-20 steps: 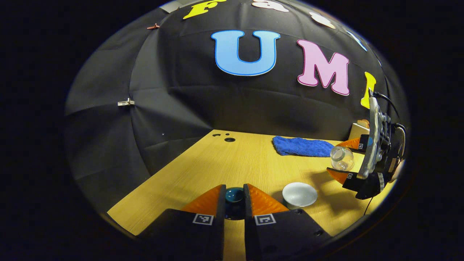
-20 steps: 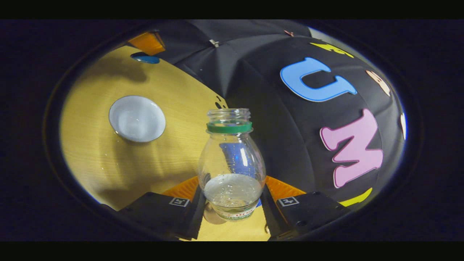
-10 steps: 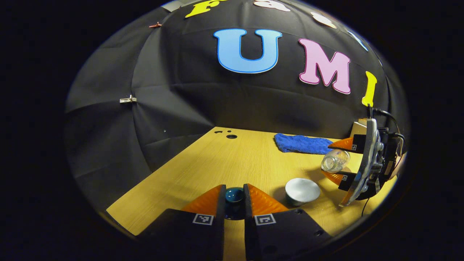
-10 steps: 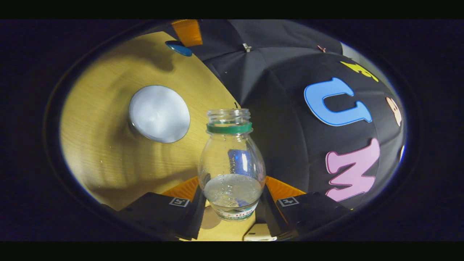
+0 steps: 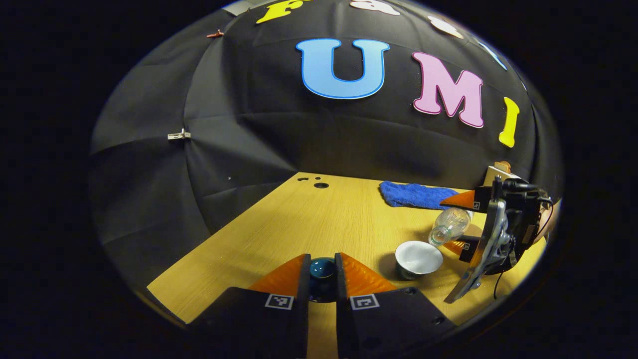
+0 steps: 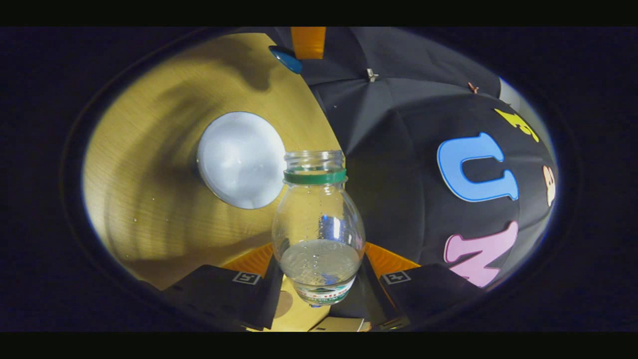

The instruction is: Open the teacup lid with one hand, grasp the water bottle and pour water into the teacup with the other hand; after pouring, place the water bottle on the coaster and then close the teacup lid.

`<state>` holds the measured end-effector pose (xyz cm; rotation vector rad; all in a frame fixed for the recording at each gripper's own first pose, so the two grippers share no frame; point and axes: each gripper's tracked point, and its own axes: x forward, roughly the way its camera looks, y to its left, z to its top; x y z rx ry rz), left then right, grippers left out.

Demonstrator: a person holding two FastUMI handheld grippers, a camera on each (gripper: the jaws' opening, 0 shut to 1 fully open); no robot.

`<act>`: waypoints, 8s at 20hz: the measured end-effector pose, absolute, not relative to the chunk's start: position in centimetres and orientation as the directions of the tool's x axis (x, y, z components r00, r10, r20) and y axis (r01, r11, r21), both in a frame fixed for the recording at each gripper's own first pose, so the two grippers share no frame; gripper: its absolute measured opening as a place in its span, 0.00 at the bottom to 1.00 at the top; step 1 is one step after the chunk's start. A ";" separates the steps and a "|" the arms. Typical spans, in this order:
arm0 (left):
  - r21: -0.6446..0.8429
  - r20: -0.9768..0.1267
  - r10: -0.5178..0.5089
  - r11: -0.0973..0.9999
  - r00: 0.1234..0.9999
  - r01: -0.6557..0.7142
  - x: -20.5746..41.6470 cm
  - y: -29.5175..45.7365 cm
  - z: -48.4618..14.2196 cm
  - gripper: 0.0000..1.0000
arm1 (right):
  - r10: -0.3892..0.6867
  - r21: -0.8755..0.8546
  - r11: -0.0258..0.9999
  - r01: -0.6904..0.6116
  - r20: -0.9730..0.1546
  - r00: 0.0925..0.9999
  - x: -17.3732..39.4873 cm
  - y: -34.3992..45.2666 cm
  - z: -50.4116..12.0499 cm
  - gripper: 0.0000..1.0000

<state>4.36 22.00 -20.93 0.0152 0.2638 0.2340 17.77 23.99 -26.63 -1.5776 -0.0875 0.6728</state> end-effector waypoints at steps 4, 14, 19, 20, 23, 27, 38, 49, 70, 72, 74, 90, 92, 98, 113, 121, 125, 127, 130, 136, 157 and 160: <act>0.044 -0.255 0.237 0.971 0.938 -0.234 4.1 22.2 -20.8 0.27 | 0.449 -0.925 -0.199 -0.324 -0.380 0.809 17.5 24.2 -26.4 0.73; 0.030 -0.255 0.243 0.969 0.936 -0.244 4.0 22.0 -20.8 0.27 | 0.463 -0.918 -0.277 -0.286 -0.388 0.797 18.1 24.6 -25.7 0.73; 0.030 -0.251 0.240 0.970 0.938 -0.241 4.1 21.7 -20.6 0.27 | 0.475 -0.917 -0.304 -0.257 -0.380 0.794 18.3 24.8 -25.3 0.72; 0.030 -0.251 0.240 0.970 0.938 -0.241 4.1 21.7 -20.6 0.27 | 0.480 -0.917 -0.314 -0.246 -0.377 0.792 18.4 24.9 -25.1 0.73; 0.025 -0.252 0.243 0.969 0.937 -0.245 4.1 21.7 -20.5 0.27 | 0.486 -0.916 -0.328 -0.232 -0.375 0.789 18.6 25.1 -24.8 0.72; 0.021 -0.251 0.246 0.968 0.936 -0.248 4.1 21.8 -20.4 0.27 | 0.495 -0.912 -0.351 -0.213 -0.374 0.784 18.9 25.3 -24.5 0.73; 0.026 -0.251 0.262 0.964 0.932 -0.264 3.6 22.9 -20.5 0.27 | 0.502 -0.898 -0.404 -0.173 -0.376 0.779 19.3 25.7 -23.7 0.72; 0.037 -0.250 0.273 0.961 0.929 -0.272 2.8 23.2 -20.4 0.27 | 0.499 -0.885 -0.439 -0.156 -0.384 0.777 19.4 25.8 -23.2 0.72; 0.055 -0.239 0.303 0.953 0.923 -0.299 1.7 23.8 -19.8 0.27 | 0.502 -0.837 -0.544 -0.060 -0.381 0.776 20.1 26.7 -21.7 0.72; 0.064 -0.236 0.311 0.950 0.921 -0.305 1.4 24.0 -19.7 0.24 | 0.505 -0.831 -0.553 -0.050 -0.383 0.773 20.0 26.9 -21.3 0.72; 0.064 -0.239 0.315 0.949 0.918 -0.309 1.1 24.1 -19.6 0.27 | 0.512 -0.822 -0.568 -0.038 -0.389 0.766 20.0 27.0 -21.3 0.72; 0.089 -0.234 0.341 0.940 0.910 -0.329 -0.7 24.0 -19.0 0.27 | 0.553 -0.761 -0.646 0.059 -0.414 0.723 18.8 28.6 -21.0 0.72; 0.090 -0.232 0.341 0.940 0.911 -0.329 -0.7 23.8 -18.9 0.27 | 0.553 -0.744 -0.663 0.081 -0.414 0.723 19.0 29.0 -20.8 0.72; 0.107 -0.224 0.349 0.937 0.910 -0.333 -1.4 23.2 -18.7 0.30 | 0.546 -0.738 -0.670 0.087 -0.409 0.731 19.1 28.5 -20.7 0.72; 0.090 -0.221 0.353 0.936 0.909 -0.341 -1.5 21.7 -16.9 0.27 | 0.468 -0.802 -0.594 -0.066 -0.411 0.782 19.7 26.4 -18.1 0.72; 0.056 -0.207 0.333 0.943 0.920 -0.329 -0.6 20.4 -13.5 0.27 | 0.294 -0.856 -0.024 -0.517 -0.500 0.815 20.5 22.6 -14.9 0.73; 0.053 -0.192 0.313 0.950 0.930 -0.309 0.3 19.1 -11.5 0.27 | 0.232 -0.745 0.337 -0.576 -0.527 0.818 23.0 19.3 -13.8 0.73; 0.059 -0.184 0.298 0.955 0.937 -0.292 1.0 18.3 -10.9 0.24 | 0.229 -0.628 0.530 -0.569 -0.540 0.810 24.0 17.9 -14.2 0.73; 0.042 -0.186 0.275 0.961 0.943 -0.272 1.9 16.9 -10.8 0.27 | 0.246 -0.416 0.759 -0.501 -0.529 0.812 25.6 15.6 -15.4 0.73; -0.001 -0.230 0.204 0.978 0.951 -0.210 3.8 13.8 -12.5 0.27 | 0.269 -0.132 0.928 -0.348 -0.409 0.872 27.5 13.3 -17.7 0.73; 0.012 -0.194 0.087 0.996 0.977 -0.086 6.7 7.5 -13.5 0.24 | 0.218 -0.017 0.973 -0.232 -0.282 0.934 29.9 10.1 -21.9 0.80; 0.013 -0.199 0.092 0.996 0.976 -0.091 6.8 7.7 -13.7 0.24 | 0.223 -0.040 0.969 -0.244 -0.286 0.932 29.7 10.7 -22.1 0.89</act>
